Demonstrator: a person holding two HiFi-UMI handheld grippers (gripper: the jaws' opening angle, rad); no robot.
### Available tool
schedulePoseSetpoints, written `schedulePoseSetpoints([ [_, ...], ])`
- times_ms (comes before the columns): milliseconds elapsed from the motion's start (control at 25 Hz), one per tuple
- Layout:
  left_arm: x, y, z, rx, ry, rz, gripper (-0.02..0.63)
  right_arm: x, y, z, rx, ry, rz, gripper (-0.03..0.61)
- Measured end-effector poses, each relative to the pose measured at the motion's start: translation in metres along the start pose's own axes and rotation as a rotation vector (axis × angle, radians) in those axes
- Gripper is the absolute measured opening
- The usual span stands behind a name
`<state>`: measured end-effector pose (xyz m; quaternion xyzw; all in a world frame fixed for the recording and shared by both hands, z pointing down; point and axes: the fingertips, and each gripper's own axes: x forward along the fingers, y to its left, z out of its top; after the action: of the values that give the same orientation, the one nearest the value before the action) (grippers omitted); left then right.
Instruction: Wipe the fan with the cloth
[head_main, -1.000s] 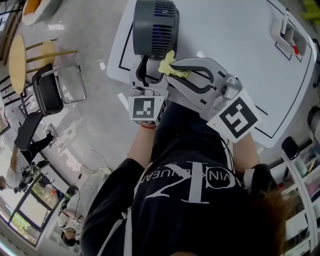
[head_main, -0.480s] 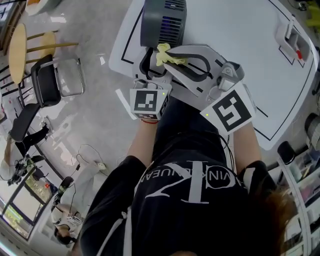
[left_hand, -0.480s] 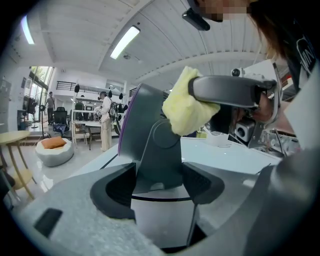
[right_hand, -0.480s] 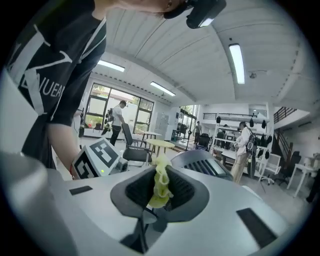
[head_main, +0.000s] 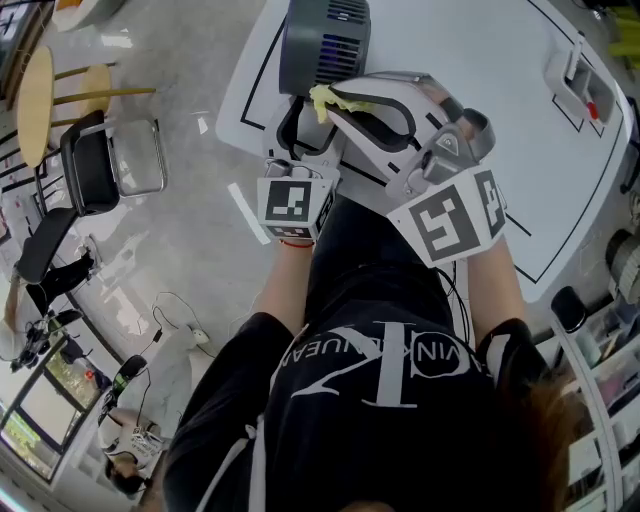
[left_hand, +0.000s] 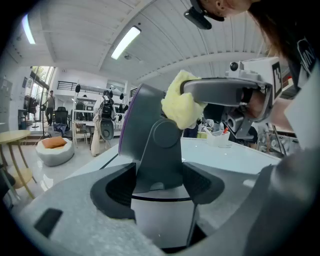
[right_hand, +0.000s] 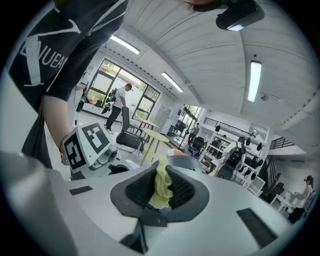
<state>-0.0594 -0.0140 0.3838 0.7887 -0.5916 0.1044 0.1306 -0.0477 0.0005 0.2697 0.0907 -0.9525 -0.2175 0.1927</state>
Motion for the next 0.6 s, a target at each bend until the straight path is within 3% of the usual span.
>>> schedulePoseSetpoints([
  [240,0.001,-0.001,0.0,0.006,-0.013,-0.008,0.29,-0.002,-0.011,0.004,-0.037,0.018,-0.032,0.052],
  [600,0.001,0.001,0.0,-0.01,-0.009,0.011,0.288,0.0,-0.042,0.016,0.017,-0.05,-0.077,0.049],
])
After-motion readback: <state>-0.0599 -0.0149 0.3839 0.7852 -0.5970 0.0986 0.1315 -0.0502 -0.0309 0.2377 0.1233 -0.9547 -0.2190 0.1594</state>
